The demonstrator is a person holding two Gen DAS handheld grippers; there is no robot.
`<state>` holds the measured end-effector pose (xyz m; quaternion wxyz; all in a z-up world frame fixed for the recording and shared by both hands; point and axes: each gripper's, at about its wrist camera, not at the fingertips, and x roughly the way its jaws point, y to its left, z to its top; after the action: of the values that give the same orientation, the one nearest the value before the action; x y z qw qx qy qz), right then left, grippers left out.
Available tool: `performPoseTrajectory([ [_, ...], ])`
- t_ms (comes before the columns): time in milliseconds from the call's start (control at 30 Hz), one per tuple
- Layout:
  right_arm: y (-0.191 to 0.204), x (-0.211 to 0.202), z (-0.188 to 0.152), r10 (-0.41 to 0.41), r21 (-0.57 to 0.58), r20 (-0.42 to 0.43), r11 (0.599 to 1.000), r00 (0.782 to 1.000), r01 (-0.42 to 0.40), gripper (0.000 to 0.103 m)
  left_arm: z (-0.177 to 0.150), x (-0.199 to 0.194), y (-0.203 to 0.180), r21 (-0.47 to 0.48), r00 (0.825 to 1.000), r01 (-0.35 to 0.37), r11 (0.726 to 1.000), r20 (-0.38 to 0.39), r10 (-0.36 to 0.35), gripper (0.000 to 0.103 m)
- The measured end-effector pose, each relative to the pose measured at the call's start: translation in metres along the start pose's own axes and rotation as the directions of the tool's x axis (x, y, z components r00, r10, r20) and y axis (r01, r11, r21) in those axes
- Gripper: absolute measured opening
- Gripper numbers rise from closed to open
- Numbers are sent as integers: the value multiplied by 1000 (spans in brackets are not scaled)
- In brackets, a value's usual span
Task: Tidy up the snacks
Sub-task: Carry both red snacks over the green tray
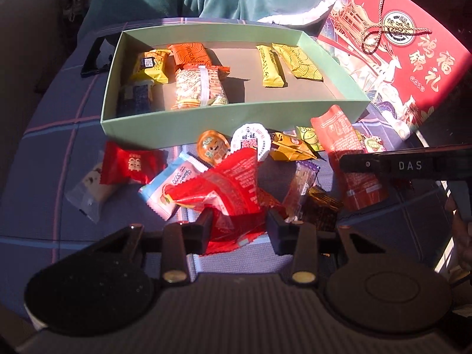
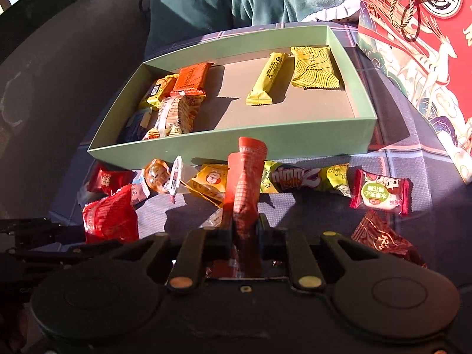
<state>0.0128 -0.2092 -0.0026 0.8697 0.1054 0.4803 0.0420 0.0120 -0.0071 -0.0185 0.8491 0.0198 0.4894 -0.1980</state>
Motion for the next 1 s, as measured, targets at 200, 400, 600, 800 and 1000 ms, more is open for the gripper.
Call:
performPoseTrajectory([
  [200,-10,-18,22,3,31,61,1000,998,-5,15,34,-8,-15,30,998,31,999,53,-33,38],
  [400,-33,-26,68,-30,69,128,997,991,21,15,96,12,-35,74,995,58,996,80,-64,38],
  [600,-54,-8,114,-74,82,150,995,986,62,15,148,57,-58,86,994,81,993,73,-88,38],
  [800,-74,27,130,-87,87,97,993,991,79,15,166,104,-71,98,994,105,990,20,-107,38],
  [1000,-81,50,132,-71,99,70,993,995,64,16,164,130,-73,97,993,115,989,-23,-113,39],
])
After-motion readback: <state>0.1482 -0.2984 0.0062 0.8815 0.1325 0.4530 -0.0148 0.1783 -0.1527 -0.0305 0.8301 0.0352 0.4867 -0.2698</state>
